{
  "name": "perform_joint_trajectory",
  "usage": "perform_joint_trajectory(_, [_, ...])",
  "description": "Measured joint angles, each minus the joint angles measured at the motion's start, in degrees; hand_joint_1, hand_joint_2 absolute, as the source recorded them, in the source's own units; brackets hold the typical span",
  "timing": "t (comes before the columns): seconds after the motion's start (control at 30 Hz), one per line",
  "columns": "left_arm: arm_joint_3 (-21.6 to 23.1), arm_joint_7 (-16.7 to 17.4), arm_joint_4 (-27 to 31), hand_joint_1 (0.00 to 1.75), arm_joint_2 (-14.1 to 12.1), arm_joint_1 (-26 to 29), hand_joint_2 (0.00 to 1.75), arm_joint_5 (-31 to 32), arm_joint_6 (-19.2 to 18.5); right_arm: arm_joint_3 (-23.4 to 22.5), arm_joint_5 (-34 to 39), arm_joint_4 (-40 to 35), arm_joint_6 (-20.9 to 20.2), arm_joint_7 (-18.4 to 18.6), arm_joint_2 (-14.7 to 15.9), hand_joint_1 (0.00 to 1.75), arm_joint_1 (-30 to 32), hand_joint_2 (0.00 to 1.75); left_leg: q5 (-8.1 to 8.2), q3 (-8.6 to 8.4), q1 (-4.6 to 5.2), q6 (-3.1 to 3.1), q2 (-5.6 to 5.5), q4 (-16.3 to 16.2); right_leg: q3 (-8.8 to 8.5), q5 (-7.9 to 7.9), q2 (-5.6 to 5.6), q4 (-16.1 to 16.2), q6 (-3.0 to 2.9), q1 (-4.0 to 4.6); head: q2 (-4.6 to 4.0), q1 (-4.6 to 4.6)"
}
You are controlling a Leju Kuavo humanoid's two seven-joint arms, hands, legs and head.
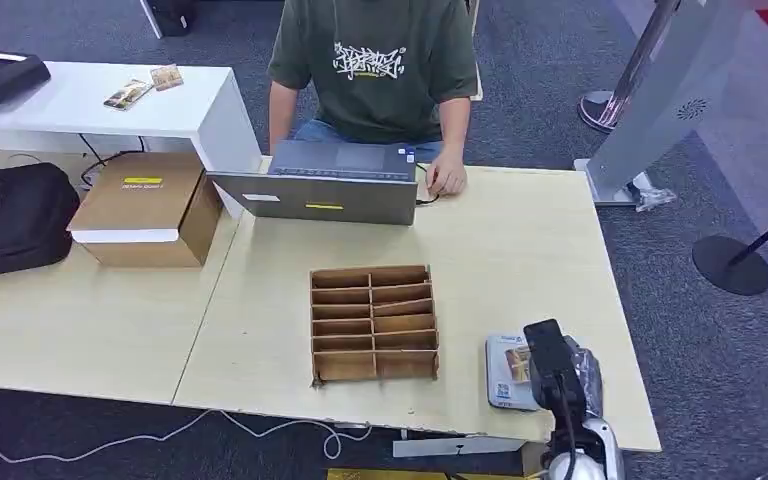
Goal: Pass the card to the sensor for recognition and then transmit it.
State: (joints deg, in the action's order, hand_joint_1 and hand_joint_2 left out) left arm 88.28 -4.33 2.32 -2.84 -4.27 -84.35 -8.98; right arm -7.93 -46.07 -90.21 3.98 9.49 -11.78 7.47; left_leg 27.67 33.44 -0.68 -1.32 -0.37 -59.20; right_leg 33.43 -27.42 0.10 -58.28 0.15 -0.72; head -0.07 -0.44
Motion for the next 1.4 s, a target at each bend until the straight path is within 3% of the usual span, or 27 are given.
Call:
perform_joint_trajectory(0.17, [0.00,-0.09,0.00,0.00,0.11,0.00,0.00,0.22,0.04,0.07,0.15,-3.26,1.79,-1.01,0.00,1.75,1.21,1.75,0.01,0.01,0.00,0.02,0.00,0.00,0.02,-0.01,0.00,0.00,0.01,0.00,0.00,0.02])
perform_joint_trajectory(0.4, [0.00,-0.87,0.00,0.00,0.55,0.01,0.00,-0.61,0.15,-0.11,-4.75,-10.10,10.30,-2.89,-1.09,1.75,3.08,1.75,0.01,0.01,0.00,0.02,0.01,0.00,0.03,-0.01,0.00,0.00,0.01,0.00,0.00,0.00])
perform_joint_trajectory(0.63, [0.00,-1.47,-0.02,0.00,1.27,0.03,0.00,-1.62,0.20,-1.25,-16.58,-18.05,21.71,-4.79,-3.24,1.75,5.28,1.75,0.02,0.02,0.00,0.02,0.00,0.00,0.03,-0.01,0.00,0.00,0.01,0.00,0.00,0.00])
perform_joint_trajectory(1.0, [0.00,-2.05,-0.11,0.00,2.10,0.04,0.00,-2.19,0.24,-1.27,-42.56,-20.80,31.02,-3.08,-3.89,1.75,6.67,1.75,0.04,0.00,0.00,0.00,0.00,0.00,0.02,-0.01,0.00,0.00,0.02,0.00,0.00,0.00])
perform_joint_trajectory(1.07, [0.00,-2.27,-0.11,0.00,2.14,0.04,0.00,-2.23,0.24,-1.72,-43.60,-20.52,32.58,-6.51,-3.91,1.75,6.75,1.75,0.04,0.00,0.00,0.00,0.00,0.00,0.02,-0.02,0.00,0.00,0.02,0.00,0.00,0.00])
perform_joint_trajectory(1.17, [0.00,-2.53,-0.11,0.00,2.25,0.09,0.00,-2.25,0.20,-5.33,-44.08,-20.15,34.69,-16.87,-4.59,1.75,7.09,1.75,0.04,0.03,0.00,0.00,-0.02,0.00,0.02,-0.02,-0.02,0.00,0.02,0.00,0.00,0.02])
perform_joint_trajectory(1.3, [0.00,-2.91,-0.13,0.00,2.25,0.16,0.00,-2.08,0.17,-10.45,-44.04,-20.76,34.82,-25.03,-5.01,1.75,7.40,1.75,0.06,0.05,0.01,0.03,-0.03,0.00,0.02,-0.03,-0.03,0.01,0.03,-0.01,0.00,0.00])
perform_joint_trajectory(1.4, [0.00,-2.91,-0.13,0.00,2.23,0.15,0.00,-1.79,0.17,-13.34,-44.04,-22.16,34.82,-29.03,-5.18,1.75,7.42,1.75,0.06,0.04,0.02,0.03,-0.02,0.00,0.02,-0.03,-0.03,0.01,0.03,-0.01,0.00,0.02])
